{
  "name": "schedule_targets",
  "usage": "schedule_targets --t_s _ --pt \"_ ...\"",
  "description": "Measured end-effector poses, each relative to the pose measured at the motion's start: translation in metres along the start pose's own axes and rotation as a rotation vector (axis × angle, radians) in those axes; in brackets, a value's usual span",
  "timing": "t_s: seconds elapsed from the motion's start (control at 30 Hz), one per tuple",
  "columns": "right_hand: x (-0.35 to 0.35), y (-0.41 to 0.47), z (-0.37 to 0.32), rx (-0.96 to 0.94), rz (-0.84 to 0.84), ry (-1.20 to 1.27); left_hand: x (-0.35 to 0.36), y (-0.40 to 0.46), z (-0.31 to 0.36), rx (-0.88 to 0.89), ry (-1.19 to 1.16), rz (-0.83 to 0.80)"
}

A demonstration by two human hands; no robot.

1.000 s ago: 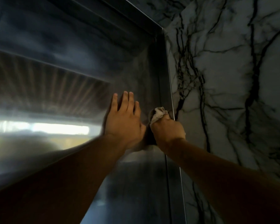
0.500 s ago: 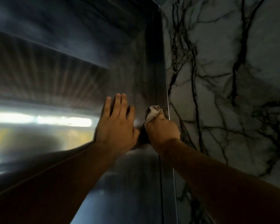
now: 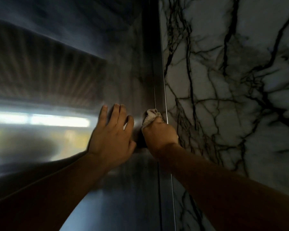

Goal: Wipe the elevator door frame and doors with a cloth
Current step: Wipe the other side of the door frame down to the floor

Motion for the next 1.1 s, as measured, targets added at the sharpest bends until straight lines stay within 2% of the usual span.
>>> schedule_targets --t_s 0.2,0.33,0.6,0.8,1.1 --pt "0.011 -0.025 -0.003 -0.004 0.013 -0.069 0.000 -0.022 0.015 -0.011 -0.015 0.006" --pt "0.018 -0.040 -0.007 -0.021 -0.041 -0.164 0.002 -0.039 0.036 0.004 0.008 -0.023" --pt "0.032 -0.089 -0.012 -0.052 -0.112 -0.153 0.006 -0.073 0.062 0.006 0.003 -0.036" --pt "0.045 -0.105 -0.009 -0.032 -0.059 -0.193 0.011 -0.101 0.081 0.029 -0.020 -0.026" --pt "0.065 -0.146 -0.012 -0.020 -0.146 -0.183 0.016 -0.142 0.102 0.086 0.007 -0.008"
Point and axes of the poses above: each hand's wrist, its own y-axis towards the middle knuckle, its own x-axis out of the palm, z = x × y, the point moved 4 cm from there along y, towards the middle knuckle, and after that the axes turned 8 degrees about y, right-handed, at the moved point
